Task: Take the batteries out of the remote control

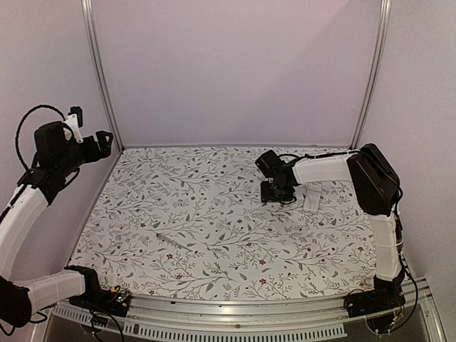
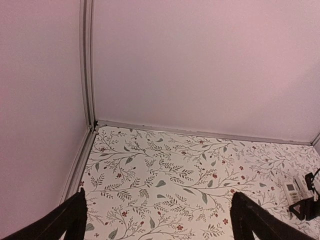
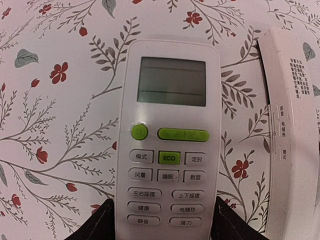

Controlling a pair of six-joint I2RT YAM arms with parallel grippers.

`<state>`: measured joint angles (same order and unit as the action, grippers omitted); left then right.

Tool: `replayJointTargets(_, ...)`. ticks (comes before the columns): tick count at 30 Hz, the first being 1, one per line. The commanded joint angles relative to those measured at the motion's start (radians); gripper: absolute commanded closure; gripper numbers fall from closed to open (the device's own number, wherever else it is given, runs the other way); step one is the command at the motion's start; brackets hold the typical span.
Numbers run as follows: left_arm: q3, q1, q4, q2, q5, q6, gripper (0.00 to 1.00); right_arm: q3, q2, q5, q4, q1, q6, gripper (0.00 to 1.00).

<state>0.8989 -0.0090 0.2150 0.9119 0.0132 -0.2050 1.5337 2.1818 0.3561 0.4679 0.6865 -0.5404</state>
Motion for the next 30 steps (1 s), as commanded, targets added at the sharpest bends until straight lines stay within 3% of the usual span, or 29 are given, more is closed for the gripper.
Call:
replayJointTargets(1,-0.012,0.007,0.001,-0.001,-0.004,0.017,0.00,0.002,0.031,-0.009,-0.007,0.002,-0.024,0.39)
replayJointTargets(10,-0.016,0.006,-0.006,0.007,-0.002,0.018,0.00,-0.208,-0.122,-0.105,-0.238,-0.024,-0.028,0.50)
replayJointTargets(17,-0.044,-0.041,-0.064,0.010,0.157,-0.013,0.03,-0.442,-0.315,-0.272,-0.530,-0.036,0.106,0.52)
replayJointTargets(22,-0.105,-0.209,-0.152,0.033,0.265,-0.240,0.03,-0.566,-0.458,-0.439,-0.626,-0.035,0.240,0.55)
replayJointTargets(30,-0.258,-0.495,-0.537,0.190,0.327,-0.652,0.03,-0.685,-0.653,-0.622,-0.700,0.027,0.372,0.54)
